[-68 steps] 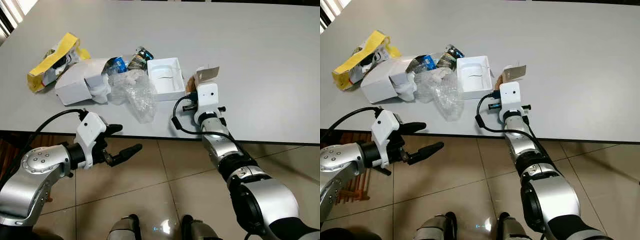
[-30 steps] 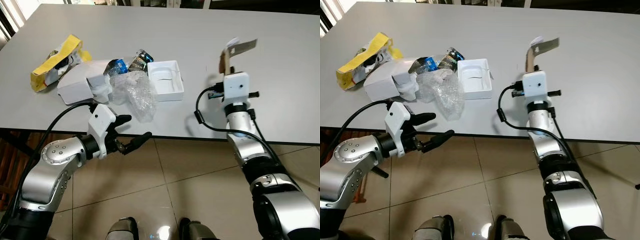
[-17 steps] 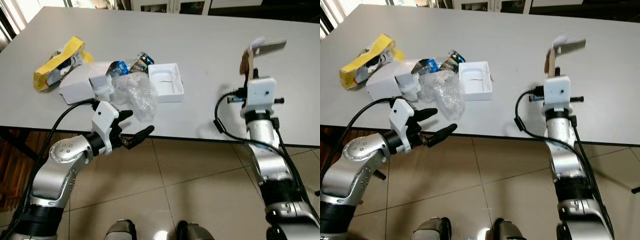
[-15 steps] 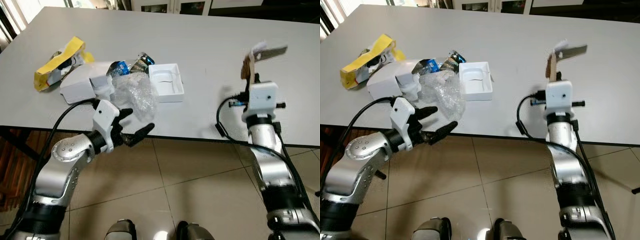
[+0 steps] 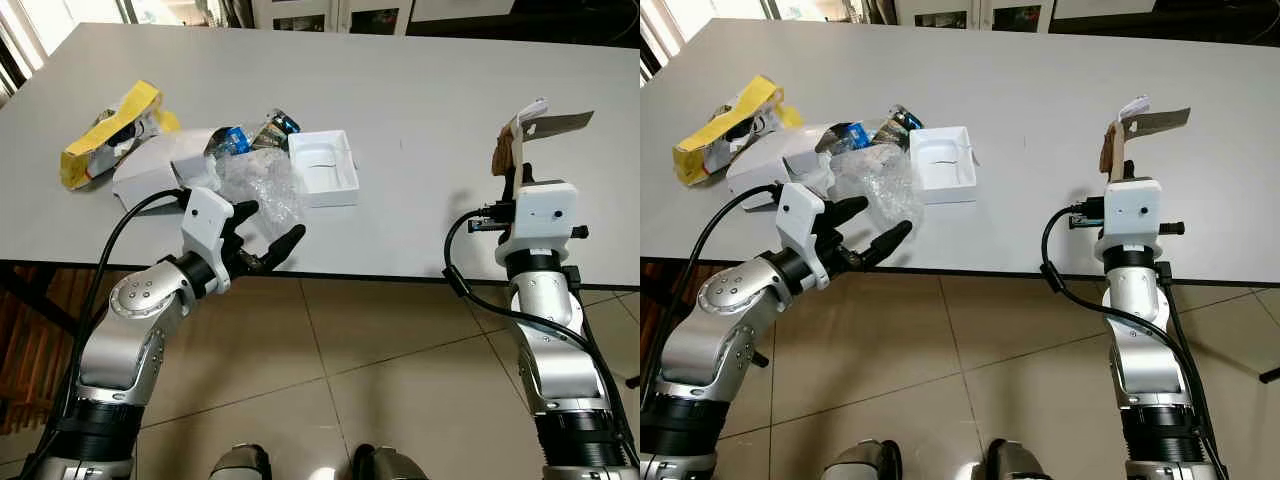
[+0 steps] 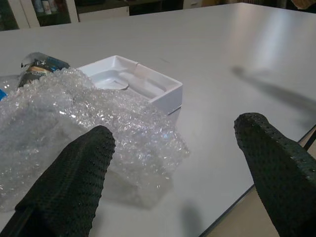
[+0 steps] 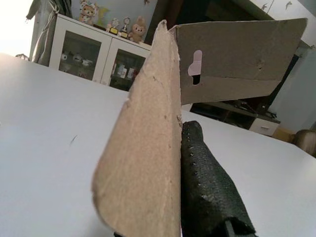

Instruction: Picking trash to rubbish bin

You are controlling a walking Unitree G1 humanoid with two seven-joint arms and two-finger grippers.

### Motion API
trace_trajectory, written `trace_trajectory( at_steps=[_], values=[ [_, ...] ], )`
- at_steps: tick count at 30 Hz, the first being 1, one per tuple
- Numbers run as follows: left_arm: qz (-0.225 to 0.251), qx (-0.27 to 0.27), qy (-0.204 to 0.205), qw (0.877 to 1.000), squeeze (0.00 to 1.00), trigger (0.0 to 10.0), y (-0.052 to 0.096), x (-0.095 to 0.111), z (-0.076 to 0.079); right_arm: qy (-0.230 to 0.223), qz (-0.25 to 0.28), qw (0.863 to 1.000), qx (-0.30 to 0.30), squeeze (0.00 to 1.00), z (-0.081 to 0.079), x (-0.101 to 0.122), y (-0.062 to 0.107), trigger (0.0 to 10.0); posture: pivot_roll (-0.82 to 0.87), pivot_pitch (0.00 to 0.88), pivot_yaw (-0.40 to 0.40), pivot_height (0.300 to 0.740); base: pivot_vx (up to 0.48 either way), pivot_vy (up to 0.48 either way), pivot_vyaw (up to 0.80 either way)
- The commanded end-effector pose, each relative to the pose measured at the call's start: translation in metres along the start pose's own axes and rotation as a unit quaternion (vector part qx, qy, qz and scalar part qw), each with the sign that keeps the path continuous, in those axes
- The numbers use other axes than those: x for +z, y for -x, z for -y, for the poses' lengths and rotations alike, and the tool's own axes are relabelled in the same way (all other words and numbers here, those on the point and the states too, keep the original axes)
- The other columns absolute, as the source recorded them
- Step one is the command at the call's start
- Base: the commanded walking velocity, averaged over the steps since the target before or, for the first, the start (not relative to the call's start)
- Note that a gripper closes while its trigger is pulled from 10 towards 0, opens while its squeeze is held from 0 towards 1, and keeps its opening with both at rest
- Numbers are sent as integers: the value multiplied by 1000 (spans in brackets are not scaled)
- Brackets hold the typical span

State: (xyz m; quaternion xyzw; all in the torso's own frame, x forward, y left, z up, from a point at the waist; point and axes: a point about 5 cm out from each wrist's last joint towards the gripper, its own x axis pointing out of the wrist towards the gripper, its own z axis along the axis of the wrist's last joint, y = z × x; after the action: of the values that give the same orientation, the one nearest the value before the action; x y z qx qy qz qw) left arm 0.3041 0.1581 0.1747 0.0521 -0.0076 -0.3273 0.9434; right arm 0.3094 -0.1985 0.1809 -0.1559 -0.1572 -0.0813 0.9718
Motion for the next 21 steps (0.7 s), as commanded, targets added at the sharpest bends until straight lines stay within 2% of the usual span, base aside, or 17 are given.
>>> trace_trajectory(
  at_steps=[1, 21],
  values=[
    [6, 4, -6, 1000, 0, 10000, 0, 4, -2, -2, -1, 1000, -6, 0, 4, 1, 1, 10000, 52, 124, -3, 740, 0, 0, 0],
    [6, 4, -6, 1000, 0, 10000, 0, 4, -2, -2, -1, 1000, -6, 0, 4, 1, 1, 10000, 52, 124, -3, 740, 0, 0, 0]
  ],
)
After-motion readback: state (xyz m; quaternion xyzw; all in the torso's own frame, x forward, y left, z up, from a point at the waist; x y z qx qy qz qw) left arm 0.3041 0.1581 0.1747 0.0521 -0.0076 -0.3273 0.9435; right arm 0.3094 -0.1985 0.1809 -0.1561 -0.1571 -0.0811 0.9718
